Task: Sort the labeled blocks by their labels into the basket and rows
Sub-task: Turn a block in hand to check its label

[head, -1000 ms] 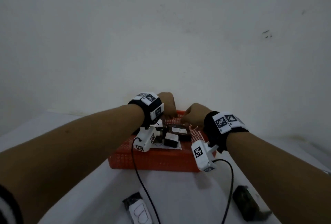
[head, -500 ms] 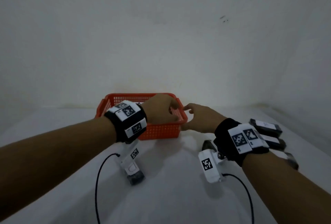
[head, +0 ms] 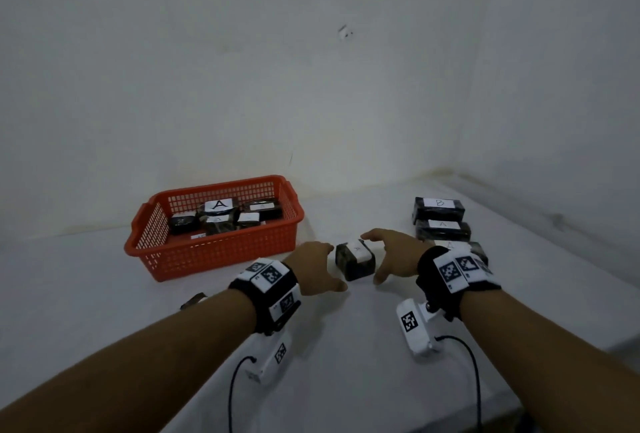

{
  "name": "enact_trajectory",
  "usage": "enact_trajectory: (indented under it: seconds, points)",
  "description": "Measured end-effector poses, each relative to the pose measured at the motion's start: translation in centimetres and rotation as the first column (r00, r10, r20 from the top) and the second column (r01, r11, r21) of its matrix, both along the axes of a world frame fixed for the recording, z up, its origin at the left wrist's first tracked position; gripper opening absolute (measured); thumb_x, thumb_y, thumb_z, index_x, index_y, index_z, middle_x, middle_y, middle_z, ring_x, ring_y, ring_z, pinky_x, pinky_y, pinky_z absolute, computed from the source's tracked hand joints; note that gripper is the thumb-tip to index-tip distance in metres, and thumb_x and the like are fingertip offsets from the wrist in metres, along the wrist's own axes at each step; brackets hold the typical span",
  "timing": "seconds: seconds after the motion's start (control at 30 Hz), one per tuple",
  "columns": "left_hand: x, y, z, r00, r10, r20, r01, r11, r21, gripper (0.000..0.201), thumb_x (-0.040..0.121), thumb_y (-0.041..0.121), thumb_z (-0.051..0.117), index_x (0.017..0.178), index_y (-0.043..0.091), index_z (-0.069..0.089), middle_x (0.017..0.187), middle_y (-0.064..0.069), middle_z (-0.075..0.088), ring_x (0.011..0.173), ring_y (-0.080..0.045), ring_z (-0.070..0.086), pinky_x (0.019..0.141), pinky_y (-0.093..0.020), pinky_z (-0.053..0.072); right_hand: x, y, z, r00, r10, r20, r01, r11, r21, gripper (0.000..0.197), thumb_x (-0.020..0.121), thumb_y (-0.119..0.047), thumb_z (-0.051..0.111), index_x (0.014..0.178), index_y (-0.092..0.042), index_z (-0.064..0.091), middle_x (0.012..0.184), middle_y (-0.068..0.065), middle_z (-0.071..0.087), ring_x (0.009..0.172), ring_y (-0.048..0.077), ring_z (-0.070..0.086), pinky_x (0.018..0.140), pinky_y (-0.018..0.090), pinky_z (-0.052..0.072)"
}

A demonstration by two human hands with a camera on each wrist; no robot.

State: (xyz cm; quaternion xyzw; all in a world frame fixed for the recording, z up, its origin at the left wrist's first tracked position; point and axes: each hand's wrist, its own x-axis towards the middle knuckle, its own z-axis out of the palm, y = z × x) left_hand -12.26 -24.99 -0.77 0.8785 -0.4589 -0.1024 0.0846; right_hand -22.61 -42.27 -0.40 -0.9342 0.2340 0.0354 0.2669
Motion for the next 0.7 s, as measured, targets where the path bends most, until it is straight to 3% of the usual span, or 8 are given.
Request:
enact_trajectory:
  seconds: [0.1,0.2,0.33,0.43,0.57,0.7]
  points:
    - [-0.5,-1.5,-0.2,0.999,0.018,-0.030,-0.020,0.998,-0.055,0.060,0.087,0.035,0.081,0.138,0.010,0.060,0.134,-0.011,0.066,0.122,-0.028,0.063,0.095,-0.031,0.050,0.9,-0.6,-0.7,0.999,-0.002,0.032,0.001,0.999,0.034,0.095,0.072,-0.002,0.090,0.153,-0.019,0.043,0.158,0.004,0.044,0.140,0.029,0.048,0.112,0.041,0.044]
    - [-0.3,-2.3,-0.3,0.995,0.067,-0.071,-0.075,0.991,-0.114,0.070,0.090,0.035,0.077,0.146,0.004,0.049,0.140,-0.013,0.062,0.128,-0.030,0.060,0.101,-0.033,0.047,1.9,-0.7,-1.2,0.998,0.021,0.057,-0.022,1.000,0.021,0.091,0.072,-0.003,0.089,0.151,-0.017,0.046,0.152,0.003,0.051,0.135,0.027,0.053,0.109,0.035,0.044]
    - [-0.3,-2.7,-0.6,0.996,0.078,-0.053,-0.085,0.987,-0.137,0.047,0.091,0.030,0.076,0.126,0.002,0.065,0.123,-0.015,0.070,0.112,-0.031,0.067,0.090,-0.033,0.050,2.4,-0.9,-1.7,0.992,0.005,0.122,-0.006,1.000,0.011,0.080,0.074,-0.007,0.088,0.145,-0.016,0.053,0.145,0.006,0.056,0.130,0.026,0.056,0.105,0.033,0.047]
    - [0.3,-2.3,-0.9,0.990,0.072,-0.119,-0.094,0.978,-0.184,0.049,0.085,0.027,0.081,0.125,0.004,0.066,0.123,-0.013,0.071,0.111,-0.028,0.067,0.093,-0.036,0.055,2.1,-1.0,-1.9,0.985,0.001,0.171,-0.009,0.999,0.047,0.072,0.074,-0.010,0.089,0.139,-0.016,0.059,0.138,0.004,0.062,0.122,0.023,0.061,0.098,0.031,0.051]
    - [1.3,-0.8,-1.0,0.975,0.055,-0.216,-0.115,0.954,-0.277,0.060,0.078,0.033,0.085,0.130,0.013,0.064,0.124,-0.003,0.069,0.107,-0.019,0.068,0.096,-0.037,0.058,0.6,-0.8,-1.8,0.972,-0.023,0.233,-0.039,0.965,0.259,0.065,0.079,-0.007,0.087,0.137,-0.011,0.059,0.130,0.001,0.064,0.087,0.018,0.068,0.067,0.020,0.056]
    - [2.1,1.1,-1.0,0.926,-0.007,-0.377,-0.156,0.903,-0.400,0.048,0.081,0.024,0.084,0.125,0.014,0.067,0.117,0.001,0.072,0.104,-0.015,0.071,0.096,-0.036,0.059,0.0,0.2,-1.5,0.941,-0.047,0.335,-0.087,0.924,0.374,0.057,0.082,-0.011,0.085,0.135,-0.013,0.062,0.126,-0.003,0.067,0.088,0.015,0.069,0.067,0.017,0.053]
